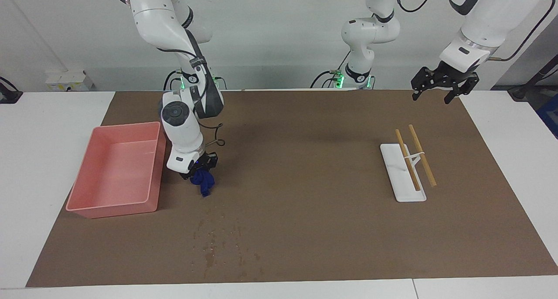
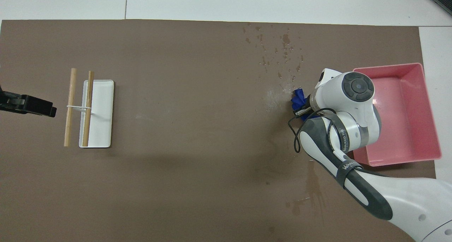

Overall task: Wipe water with towel using both arms
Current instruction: 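Wipe the towel along the wet streak toward the robot with the right gripper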

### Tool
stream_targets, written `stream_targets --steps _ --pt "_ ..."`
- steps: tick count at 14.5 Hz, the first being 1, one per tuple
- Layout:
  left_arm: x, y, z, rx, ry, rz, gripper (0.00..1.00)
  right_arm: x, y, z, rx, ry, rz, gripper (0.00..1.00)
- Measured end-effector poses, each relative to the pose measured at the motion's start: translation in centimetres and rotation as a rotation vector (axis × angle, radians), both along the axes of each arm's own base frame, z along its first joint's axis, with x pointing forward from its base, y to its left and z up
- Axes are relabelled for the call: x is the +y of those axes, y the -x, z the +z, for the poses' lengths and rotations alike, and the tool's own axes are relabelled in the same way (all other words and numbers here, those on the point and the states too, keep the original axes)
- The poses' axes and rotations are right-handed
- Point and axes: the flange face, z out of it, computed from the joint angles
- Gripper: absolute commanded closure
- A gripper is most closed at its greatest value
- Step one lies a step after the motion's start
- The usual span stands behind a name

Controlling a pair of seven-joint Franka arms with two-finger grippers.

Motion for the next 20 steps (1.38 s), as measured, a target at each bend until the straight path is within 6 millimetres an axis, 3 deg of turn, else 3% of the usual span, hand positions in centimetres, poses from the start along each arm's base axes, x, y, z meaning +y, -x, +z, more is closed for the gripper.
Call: stream_targets --steps 4,7,14,20 --pt "-0.1 0.1 -0.7 0.023 -0.001 -0.001 0.00 -0.3 1.7 -0.8 0.071 -0.013 -0.037 1.00" --pt "-0.3 0.2 -0.9 0.029 -0.001 -0.006 0.00 -1.2 3.9 -2.8 0.132 -0.014 -0.063 1.00" --pt "-0.4 0.2 -1.2 0.037 -0.002 -0.008 0.00 -1.8 7.7 -3.1 0.228 0.016 -0.173 1.00" --pt "-0.3 0.2 -1.2 0.037 -0.002 -0.005 0.00 -1.3 9.2 -3.5 0.325 -0.080 -0.300 1.00"
